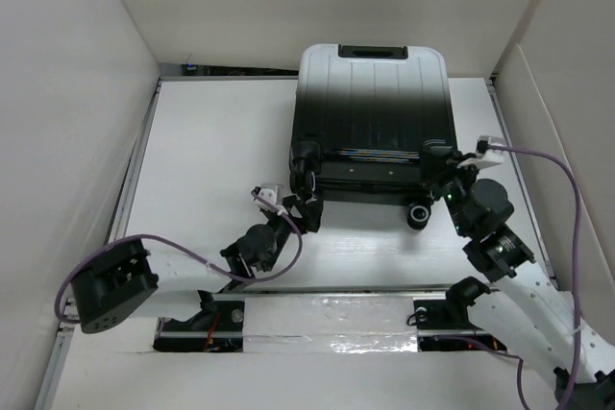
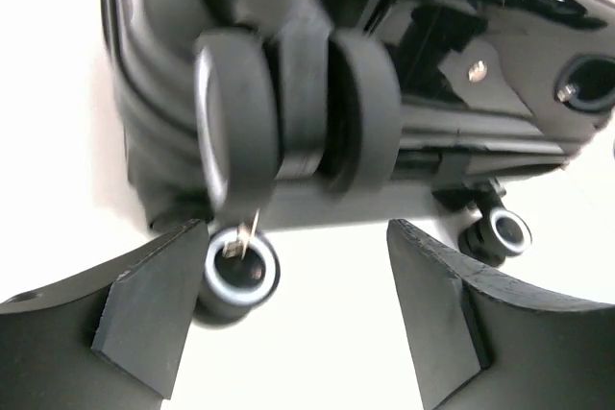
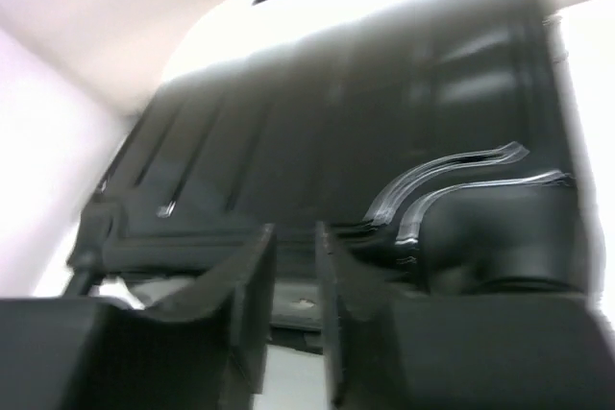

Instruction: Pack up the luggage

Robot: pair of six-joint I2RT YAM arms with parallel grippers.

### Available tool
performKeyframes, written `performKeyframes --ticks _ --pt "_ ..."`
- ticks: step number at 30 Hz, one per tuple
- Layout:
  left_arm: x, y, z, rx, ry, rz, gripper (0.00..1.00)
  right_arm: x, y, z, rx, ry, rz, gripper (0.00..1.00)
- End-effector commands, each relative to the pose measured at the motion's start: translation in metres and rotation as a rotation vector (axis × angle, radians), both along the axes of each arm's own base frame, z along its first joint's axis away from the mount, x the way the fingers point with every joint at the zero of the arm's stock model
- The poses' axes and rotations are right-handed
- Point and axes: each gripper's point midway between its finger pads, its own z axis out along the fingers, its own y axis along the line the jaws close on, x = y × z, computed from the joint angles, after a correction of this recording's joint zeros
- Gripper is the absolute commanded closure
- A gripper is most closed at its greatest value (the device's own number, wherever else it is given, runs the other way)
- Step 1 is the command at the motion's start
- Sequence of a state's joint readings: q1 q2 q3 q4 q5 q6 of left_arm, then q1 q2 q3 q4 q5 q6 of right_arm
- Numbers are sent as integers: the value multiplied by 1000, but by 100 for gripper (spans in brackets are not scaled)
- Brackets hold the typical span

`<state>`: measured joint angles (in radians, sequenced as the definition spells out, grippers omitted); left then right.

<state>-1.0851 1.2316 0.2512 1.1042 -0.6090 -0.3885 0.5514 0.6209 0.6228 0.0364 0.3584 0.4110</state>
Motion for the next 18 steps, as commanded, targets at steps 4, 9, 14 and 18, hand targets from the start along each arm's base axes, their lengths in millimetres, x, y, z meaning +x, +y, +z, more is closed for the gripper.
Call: performKeyframes --ticks 4,9,14,18 --pt "-27 16 28 -68 -33 -45 34 10 -62 -1 -137 24 -191 85" --pt "-34 34 70 -164 -85 -28 35 28 -95 -5 -169 61 -286 46" --pt "7 66 115 -252 -59 177 33 49 -122 8 -102 18 -333 34" --pt "59 76 137 -310 -26 201 33 73 -153 -3 -74 64 -406 56"
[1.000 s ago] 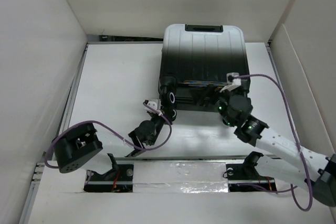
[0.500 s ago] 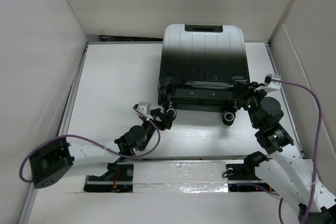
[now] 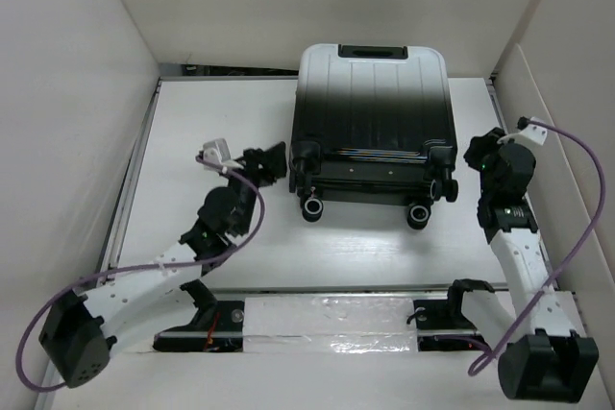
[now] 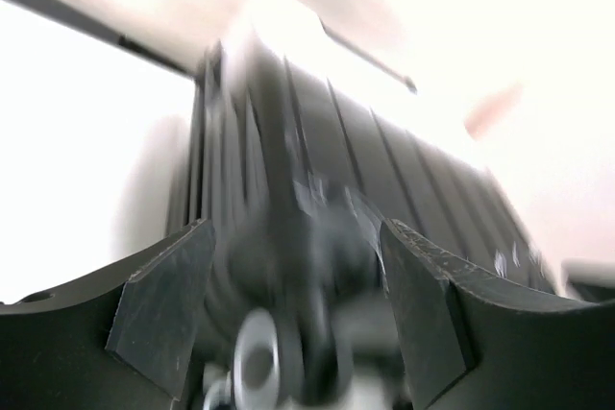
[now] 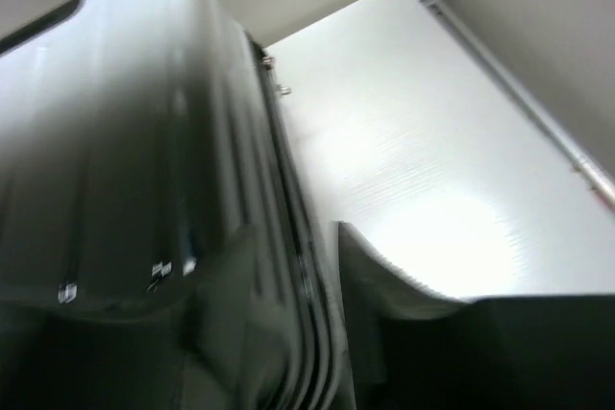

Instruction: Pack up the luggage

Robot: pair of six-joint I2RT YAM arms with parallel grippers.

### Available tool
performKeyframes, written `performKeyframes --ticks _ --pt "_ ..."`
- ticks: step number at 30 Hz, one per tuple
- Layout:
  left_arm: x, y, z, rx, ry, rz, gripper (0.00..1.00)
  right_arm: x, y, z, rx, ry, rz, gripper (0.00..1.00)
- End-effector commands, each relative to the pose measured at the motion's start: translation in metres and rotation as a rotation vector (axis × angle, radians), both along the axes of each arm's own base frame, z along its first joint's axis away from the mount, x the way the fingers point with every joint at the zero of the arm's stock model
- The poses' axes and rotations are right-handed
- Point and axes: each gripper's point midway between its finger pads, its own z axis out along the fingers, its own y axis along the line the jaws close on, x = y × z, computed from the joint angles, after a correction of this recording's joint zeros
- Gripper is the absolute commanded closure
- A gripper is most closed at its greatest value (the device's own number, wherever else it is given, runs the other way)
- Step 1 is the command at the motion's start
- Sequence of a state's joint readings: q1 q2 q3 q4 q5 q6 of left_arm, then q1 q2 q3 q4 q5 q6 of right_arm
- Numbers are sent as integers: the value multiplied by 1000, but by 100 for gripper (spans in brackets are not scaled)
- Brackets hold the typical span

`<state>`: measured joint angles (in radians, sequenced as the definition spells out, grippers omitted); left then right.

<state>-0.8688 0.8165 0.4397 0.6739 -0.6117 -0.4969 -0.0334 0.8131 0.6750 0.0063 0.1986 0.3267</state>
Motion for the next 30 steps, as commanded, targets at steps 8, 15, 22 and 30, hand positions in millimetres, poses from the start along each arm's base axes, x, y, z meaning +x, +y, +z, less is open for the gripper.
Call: performKeyframes --ticks 8,15,22,30 --pt "108 19 -17 -88 167 0 32 74 -17 -14 98 16 71 79" --pt "139 0 -58 -43 266 -46 31 116 5 -54 152 112 211 62" --pt "151 -22 -79 -10 317 -146 32 149 48 -87 138 242 400 60" --pt "104 -51 -75 22 257 -195 33 171 137 -89 44 289 636 60"
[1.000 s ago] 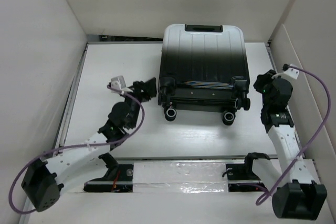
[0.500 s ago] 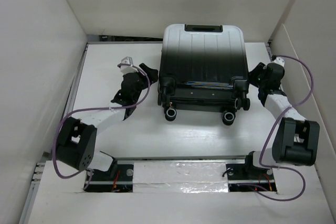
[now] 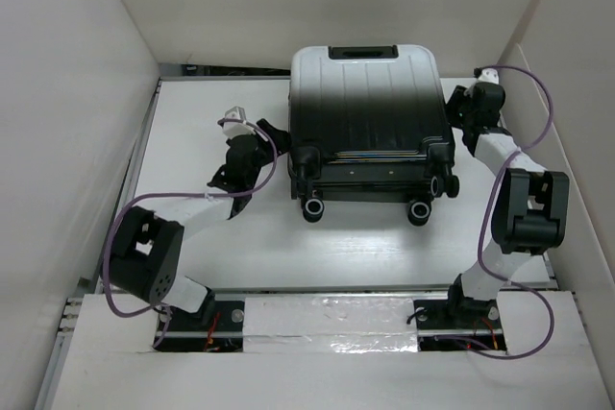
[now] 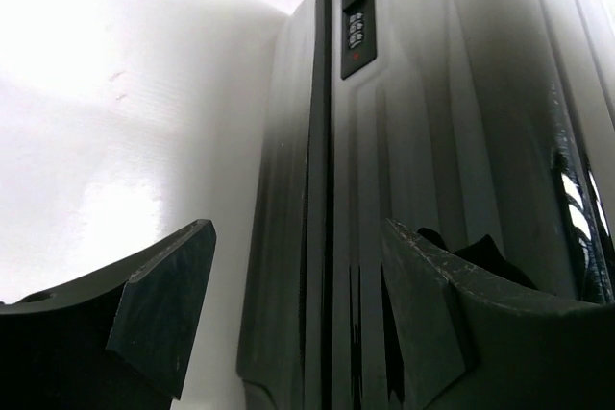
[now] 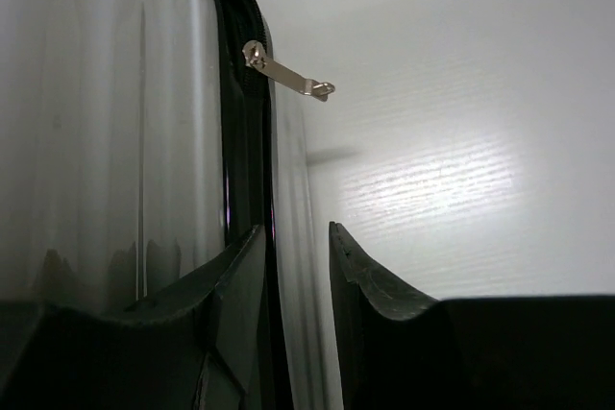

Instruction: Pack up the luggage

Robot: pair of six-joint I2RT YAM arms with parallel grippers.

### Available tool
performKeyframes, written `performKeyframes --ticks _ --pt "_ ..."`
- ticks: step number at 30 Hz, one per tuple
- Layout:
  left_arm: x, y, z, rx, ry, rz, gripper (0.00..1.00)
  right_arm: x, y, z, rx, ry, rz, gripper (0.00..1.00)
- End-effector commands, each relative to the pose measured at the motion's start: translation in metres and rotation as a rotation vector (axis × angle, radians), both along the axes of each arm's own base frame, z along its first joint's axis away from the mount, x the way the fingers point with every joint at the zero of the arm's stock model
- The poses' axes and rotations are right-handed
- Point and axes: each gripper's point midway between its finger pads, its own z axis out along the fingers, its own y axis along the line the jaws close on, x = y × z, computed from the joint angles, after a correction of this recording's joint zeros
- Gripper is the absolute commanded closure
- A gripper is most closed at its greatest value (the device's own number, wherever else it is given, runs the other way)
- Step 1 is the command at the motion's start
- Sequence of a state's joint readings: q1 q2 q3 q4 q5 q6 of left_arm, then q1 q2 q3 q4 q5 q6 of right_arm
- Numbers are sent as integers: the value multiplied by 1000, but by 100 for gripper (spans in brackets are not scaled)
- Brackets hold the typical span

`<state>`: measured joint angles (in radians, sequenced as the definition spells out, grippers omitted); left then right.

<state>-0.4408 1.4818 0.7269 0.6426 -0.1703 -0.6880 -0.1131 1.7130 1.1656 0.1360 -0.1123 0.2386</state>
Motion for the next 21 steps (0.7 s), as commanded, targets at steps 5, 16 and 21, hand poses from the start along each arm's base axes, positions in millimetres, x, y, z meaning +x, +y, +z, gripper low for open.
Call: performKeyframes --ticks 5,16,21 --pt "-81 -69 40 -26 -150 -205 33 3 170 30 50 -9 498 60" --pt "-167 -116 59 18 -235 -244 33 22 198 75 -10 -31 606 43" --pt "-184 -121 80 41 -284 -218 32 21 156 138 18 -180 563 22"
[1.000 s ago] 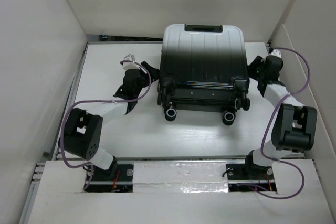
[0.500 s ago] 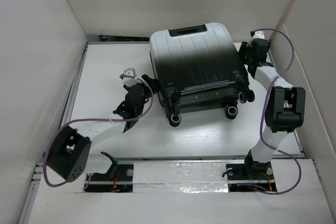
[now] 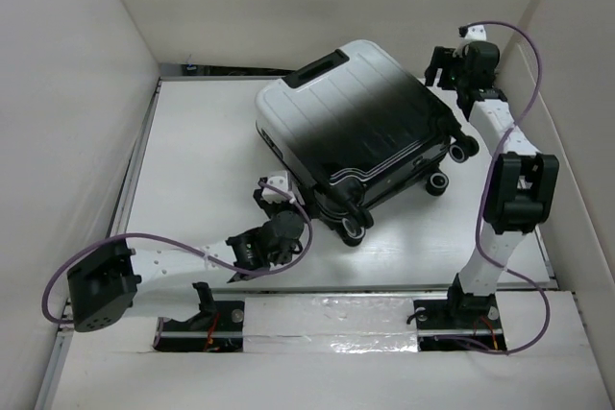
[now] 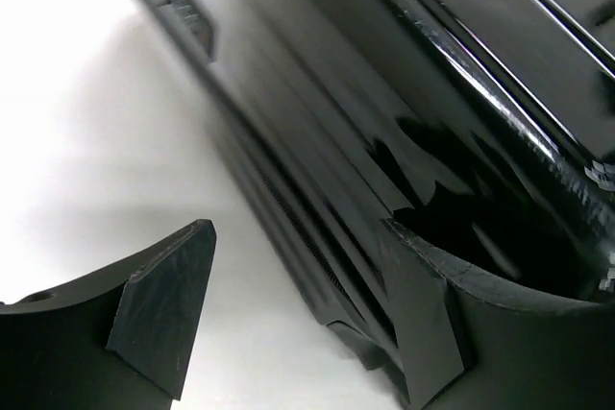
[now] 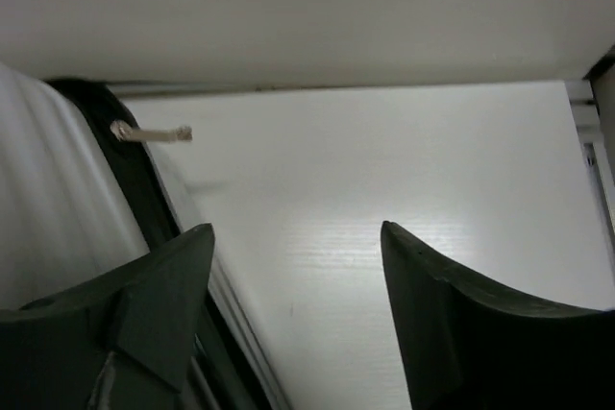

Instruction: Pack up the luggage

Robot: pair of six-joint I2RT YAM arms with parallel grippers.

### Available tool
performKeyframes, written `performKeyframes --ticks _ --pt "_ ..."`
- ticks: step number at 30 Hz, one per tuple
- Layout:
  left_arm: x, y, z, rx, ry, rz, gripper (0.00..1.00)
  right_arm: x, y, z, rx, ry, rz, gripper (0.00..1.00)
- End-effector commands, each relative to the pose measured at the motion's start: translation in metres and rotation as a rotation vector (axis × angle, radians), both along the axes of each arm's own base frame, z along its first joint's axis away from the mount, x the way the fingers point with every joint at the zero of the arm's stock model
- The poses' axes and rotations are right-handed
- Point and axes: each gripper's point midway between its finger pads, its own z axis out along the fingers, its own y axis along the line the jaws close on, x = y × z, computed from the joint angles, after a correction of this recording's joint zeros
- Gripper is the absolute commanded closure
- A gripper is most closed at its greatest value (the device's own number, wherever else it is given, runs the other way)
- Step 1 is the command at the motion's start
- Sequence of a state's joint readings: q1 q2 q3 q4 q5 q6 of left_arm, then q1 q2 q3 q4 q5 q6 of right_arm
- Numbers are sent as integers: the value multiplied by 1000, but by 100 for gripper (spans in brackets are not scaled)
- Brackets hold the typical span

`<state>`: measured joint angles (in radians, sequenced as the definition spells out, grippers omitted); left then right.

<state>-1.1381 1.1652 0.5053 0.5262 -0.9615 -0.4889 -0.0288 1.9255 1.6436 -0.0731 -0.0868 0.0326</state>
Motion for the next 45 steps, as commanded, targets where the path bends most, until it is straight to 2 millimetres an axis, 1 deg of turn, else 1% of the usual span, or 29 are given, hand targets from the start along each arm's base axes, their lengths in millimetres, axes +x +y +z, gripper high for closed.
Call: performKeyframes --ticks 1,3,4,5,6,7,8,9,10,11,12,13,14,15,16,17,18,19,22,23,27,28,29,30,32,35,40,43,45 --pt "-28 -76 74 -292 -81 -291 32 -60 121 108 213 -147 455 19" --pt "-28 -73 83 -300 -100 -289 31 -75 103 122 252 -192 454 15" --pt "-28 -72 87 -286 -113 -288 31 -91 99 164 235 -323 471 14" --pt "-26 -68 95 -288 -129 -275 31 -101 96 155 259 -315 465 14" --pt "-25 -66 97 -273 -137 -267 30 -114 99 160 265 -337 485 14" --pt "-25 -63 102 -249 -154 -261 30 -124 95 169 256 -383 490 14" --pt "-23 -56 111 -256 -169 -237 30 -151 97 191 249 -450 504 15" --pt "-23 -52 114 -254 -176 -229 30 -164 104 155 279 -395 515 16" --pt "-21 -47 118 -256 -185 -220 30 -180 114 160 280 -456 545 27" --pt "-19 -43 121 -262 -191 -218 31 -213 119 174 286 -530 567 39" --pt "-18 -38 127 -276 -199 -229 37 -225 121 126 313 -470 549 53" --pt "-18 -35 128 -284 -199 -233 42 -239 121 121 312 -505 542 88" --pt "-22 -36 124 -286 -190 -258 51 -253 124 110 319 -500 540 99" --pt "-21 -30 127 -296 -194 -258 73 -277 123 116 304 -553 540 100" --pt "-20 -28 124 -295 -189 -261 82 -287 125 77 315 -477 537 100" --pt "-22 -29 121 -295 -182 -278 89 -299 128 66 330 -458 544 100" --pt "-24 -30 113 -289 -165 -299 98 -318 127 71 335 -505 544 100" --pt "-22 -30 106 -284 -149 -298 100 -326 129 40 351 -452 547 100" --pt "-26 -33 84 -266 -93 -342 100 -350 138 14 372 -398 578 100" --pt "-27 -34 74 -253 -74 -372 100 -354 142 -3 371 -366 592 100" --pt "-28 -36 44 -240 8 -417 100 -361 162 -33 379 -265 649 100" --pt "-31 -38 39 -244 23 -436 100 -366 174 -36 378 -247 692 96" --pt "-32 -41 36 -259 40 -458 100 -364 179 -49 359 -198 694 92" --pt "-35 -43 31 -263 48 -477 99 -359 180 -50 346 -189 668 87" --pt "-41 -50 24 -256 70 -526 94 -362 194 -65 325 -131 688 73" --pt "-45 -64 15 -229 103 -585 85 -367 206 -71 324 -118 696 70" --pt "-50 -81 7 -228 124 -659 80 -370 213 -81 314 -106 667 70" --pt "-49 -87 5 -224 123 -676 78 -366 211 -89 298 -100 628 60" --pt "-49 -92 6 -228 121 -690 75 -362 210 -92 296 -108 609 59"
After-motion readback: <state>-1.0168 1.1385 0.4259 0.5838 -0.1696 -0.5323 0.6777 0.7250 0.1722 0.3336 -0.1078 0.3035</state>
